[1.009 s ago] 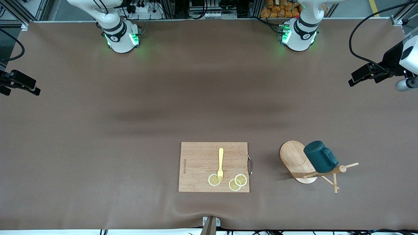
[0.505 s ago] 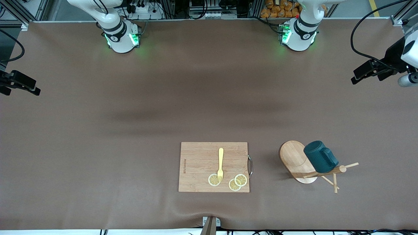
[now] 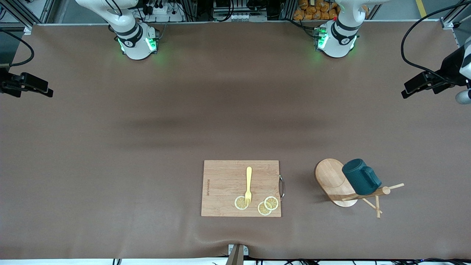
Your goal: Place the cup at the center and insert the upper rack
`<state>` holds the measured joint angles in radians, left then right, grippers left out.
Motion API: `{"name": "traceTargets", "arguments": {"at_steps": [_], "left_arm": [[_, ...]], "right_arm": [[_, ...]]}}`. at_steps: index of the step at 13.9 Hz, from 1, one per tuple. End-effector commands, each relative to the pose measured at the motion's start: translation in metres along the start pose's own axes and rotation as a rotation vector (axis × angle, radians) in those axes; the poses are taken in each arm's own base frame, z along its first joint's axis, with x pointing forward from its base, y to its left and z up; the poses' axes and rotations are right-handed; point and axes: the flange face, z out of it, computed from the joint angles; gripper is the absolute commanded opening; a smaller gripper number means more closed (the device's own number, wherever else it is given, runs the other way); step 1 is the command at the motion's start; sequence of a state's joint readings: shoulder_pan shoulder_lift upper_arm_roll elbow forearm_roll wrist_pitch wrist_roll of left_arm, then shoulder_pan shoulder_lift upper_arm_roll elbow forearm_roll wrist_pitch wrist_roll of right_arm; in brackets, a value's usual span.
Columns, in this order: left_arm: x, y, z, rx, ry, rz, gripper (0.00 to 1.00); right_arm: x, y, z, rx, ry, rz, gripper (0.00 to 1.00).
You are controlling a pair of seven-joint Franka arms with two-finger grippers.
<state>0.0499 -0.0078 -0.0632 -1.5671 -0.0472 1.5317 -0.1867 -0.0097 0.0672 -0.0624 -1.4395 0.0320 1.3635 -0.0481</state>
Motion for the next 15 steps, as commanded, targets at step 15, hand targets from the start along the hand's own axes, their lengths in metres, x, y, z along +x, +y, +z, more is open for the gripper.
{"name": "traceTargets", "arguments": {"at_steps": [15], "left_arm": [[-0.006,0.014,-0.011,0.068,-0.013,0.048,1.0]], "right_arm": [[-0.003,-0.001,0.001,-0.007,-0.018,-0.001,1.0]]}}
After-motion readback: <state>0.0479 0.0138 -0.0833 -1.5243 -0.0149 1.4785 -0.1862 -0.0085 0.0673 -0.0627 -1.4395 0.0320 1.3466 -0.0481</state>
